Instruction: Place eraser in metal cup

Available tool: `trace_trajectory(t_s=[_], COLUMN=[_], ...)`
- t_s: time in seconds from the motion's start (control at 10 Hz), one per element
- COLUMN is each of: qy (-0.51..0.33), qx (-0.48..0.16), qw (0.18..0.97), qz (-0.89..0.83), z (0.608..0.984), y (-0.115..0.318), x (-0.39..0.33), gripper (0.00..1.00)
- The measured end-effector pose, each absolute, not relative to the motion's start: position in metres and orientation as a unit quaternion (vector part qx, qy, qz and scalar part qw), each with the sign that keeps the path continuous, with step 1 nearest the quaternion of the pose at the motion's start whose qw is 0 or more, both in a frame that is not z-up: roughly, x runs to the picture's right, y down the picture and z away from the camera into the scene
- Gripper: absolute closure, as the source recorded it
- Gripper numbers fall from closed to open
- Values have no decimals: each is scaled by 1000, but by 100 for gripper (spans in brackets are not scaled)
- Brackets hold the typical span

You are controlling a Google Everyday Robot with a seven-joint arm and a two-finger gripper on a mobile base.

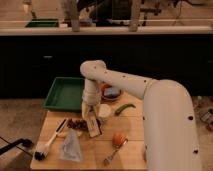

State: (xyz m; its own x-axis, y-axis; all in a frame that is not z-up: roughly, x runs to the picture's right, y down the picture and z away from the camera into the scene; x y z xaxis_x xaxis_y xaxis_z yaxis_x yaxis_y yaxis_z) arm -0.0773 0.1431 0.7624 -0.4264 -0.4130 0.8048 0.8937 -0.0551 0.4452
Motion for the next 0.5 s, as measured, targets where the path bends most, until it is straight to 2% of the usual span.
trace_trajectory(t_s=[0.5], qy=[-503], qx=[-233], qw=[476], qz=[-683], z=[763], y=[144], x=[-74], gripper=[20])
